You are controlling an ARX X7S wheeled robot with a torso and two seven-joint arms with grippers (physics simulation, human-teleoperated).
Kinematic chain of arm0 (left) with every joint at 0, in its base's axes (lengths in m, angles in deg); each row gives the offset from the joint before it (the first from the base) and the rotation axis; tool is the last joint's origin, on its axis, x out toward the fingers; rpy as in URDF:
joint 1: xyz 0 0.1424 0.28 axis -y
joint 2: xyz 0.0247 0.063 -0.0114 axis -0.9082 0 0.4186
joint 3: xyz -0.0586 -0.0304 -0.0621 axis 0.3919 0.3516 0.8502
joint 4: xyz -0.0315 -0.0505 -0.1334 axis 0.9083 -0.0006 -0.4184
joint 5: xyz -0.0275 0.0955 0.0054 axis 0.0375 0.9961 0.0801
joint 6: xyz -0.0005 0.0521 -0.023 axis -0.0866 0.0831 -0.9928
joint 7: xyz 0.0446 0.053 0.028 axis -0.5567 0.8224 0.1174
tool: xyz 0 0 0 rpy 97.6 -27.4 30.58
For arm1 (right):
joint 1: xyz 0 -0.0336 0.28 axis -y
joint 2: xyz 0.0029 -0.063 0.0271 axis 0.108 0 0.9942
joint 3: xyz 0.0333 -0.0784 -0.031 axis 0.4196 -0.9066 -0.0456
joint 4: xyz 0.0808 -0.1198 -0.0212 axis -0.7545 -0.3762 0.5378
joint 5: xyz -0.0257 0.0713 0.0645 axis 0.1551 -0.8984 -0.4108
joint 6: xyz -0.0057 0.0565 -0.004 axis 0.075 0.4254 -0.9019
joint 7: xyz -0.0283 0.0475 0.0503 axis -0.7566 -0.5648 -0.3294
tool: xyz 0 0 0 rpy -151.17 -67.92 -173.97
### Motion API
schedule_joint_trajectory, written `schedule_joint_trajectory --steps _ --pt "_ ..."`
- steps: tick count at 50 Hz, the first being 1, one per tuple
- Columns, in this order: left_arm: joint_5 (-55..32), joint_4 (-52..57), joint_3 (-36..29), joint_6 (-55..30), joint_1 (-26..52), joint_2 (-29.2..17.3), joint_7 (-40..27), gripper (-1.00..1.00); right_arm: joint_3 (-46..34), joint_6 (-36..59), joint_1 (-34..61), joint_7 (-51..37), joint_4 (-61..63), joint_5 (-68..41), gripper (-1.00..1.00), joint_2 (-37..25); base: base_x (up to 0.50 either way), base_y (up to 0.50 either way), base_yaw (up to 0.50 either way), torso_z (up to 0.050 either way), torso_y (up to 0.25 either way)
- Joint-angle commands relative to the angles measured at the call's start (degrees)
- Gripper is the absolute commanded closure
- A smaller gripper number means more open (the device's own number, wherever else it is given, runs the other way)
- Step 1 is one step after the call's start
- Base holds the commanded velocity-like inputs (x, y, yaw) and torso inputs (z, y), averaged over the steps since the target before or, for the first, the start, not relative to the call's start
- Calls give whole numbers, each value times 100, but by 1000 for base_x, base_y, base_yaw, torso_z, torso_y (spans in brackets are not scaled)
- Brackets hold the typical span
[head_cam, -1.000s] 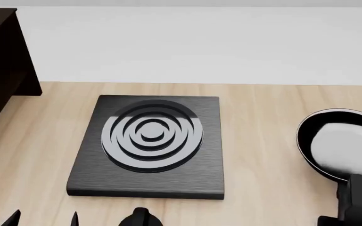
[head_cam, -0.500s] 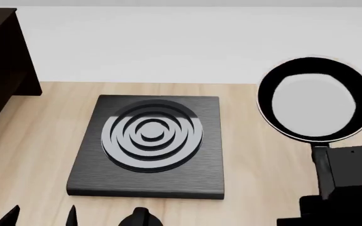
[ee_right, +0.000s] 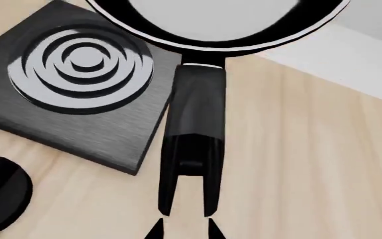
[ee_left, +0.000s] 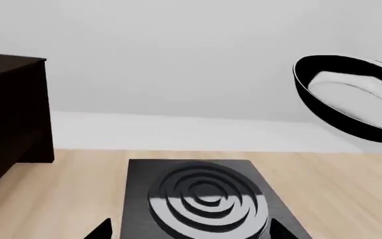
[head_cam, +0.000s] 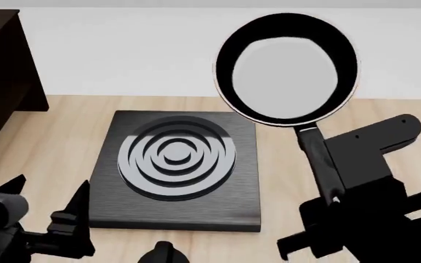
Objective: Put the frying pan on the cabinet shelf.
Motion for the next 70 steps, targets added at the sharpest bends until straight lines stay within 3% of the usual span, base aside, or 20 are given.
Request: schedule_joint_trajectory --steps 1,4,7,9,15,18,22,24,27,33,35,40,70 --pt "-1359 237 278 -1017 752 -216 201 -100 -254 -121 728 -460 138 -703 100 3 0 0 0 0 0" --pt "-2401 150 729 -1319 893 -96 -110 -100 -437 -192 865 -363 203 -757 100 39 0 0 0 0 3" --pt "-2526 239 664 -1429 1010 -191 10 -100 -545 -268 880 -351 201 -755 100 66 0 0 0 0 0" --pt "-3183 172 849 -1600 1042 -134 -239 -100 -746 -260 979 -302 309 -744 100 52 0 0 0 0 5" --pt "-3176 384 841 -1554 1279 -228 9 -100 -593 -104 1229 -417 422 -1200 100 259 0 0 0 0 2" --pt "-3979 185 1041 -1717 1380 -180 -480 -100 -649 -33 1325 -583 463 -1392 100 285 0 0 0 0 0" --pt "-4495 126 1048 -1872 1520 -254 -626 -100 -774 -34 1424 -747 508 -1644 100 338 0 0 0 3 3" --pt "-5371 -148 1078 -1963 1609 -253 -1148 -100 -782 -42 1446 -844 515 -1810 100 379 0 0 0 0 0" --pt "-5147 -12 1041 -1974 1687 -275 -924 -100 -916 -80 1480 -915 552 -1901 100 389 0 0 0 0 3" --pt "-5968 -199 1044 -1912 1713 -134 -1249 -100 -1147 -233 1444 -886 641 -1902 100 319 0 0 0 0 0" --pt "-6046 -106 943 -2064 1732 -173 -1038 -100 -1193 -293 1386 -877 660 -1885 100 281 0 0 0 0 5" --pt "-6821 -350 884 -1821 1578 -80 -1727 -100 -1226 -310 1296 -979 757 -2012 100 242 0 0 0 0 2" --pt "-7165 -837 569 -1562 2018 266 -1968 -100 -1394 -474 1186 -1462 1052 -2631 100 78 0 0 0 1 1"
